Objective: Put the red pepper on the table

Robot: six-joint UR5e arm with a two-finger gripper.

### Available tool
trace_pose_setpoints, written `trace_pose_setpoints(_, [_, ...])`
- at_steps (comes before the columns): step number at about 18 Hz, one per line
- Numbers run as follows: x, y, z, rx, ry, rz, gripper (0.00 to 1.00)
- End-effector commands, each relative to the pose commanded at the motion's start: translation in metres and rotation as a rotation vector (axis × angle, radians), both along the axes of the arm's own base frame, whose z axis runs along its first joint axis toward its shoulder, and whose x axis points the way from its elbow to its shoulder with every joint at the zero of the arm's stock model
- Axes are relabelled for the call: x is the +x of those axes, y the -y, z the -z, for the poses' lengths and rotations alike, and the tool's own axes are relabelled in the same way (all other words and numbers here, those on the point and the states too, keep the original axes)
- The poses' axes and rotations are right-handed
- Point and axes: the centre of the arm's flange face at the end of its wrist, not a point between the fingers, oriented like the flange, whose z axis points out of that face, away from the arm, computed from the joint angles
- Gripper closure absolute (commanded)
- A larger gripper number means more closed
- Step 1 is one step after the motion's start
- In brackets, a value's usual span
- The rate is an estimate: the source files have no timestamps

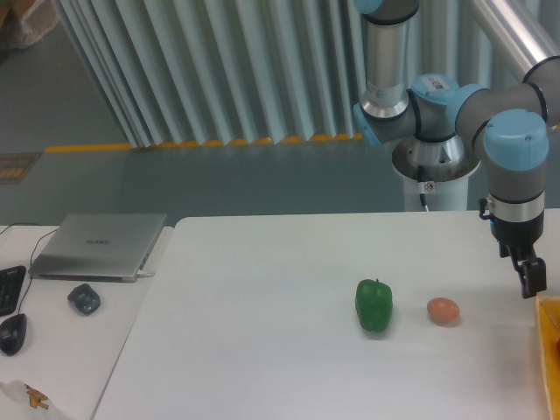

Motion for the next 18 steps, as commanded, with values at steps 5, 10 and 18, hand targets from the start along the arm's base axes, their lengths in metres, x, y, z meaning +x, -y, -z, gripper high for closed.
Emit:
trace_pose_setpoints(5, [0.005,-0.005,0.0,0.004,-0.001,0.009,0.0])
trace_pose_setpoints(10, [0.008,0.002,0.012,-0.001,0.013,0.003,0.0])
trace_pose_setpoints(18, [0.008,0.002,0.024,0.075,0.021,-0.002,0.0])
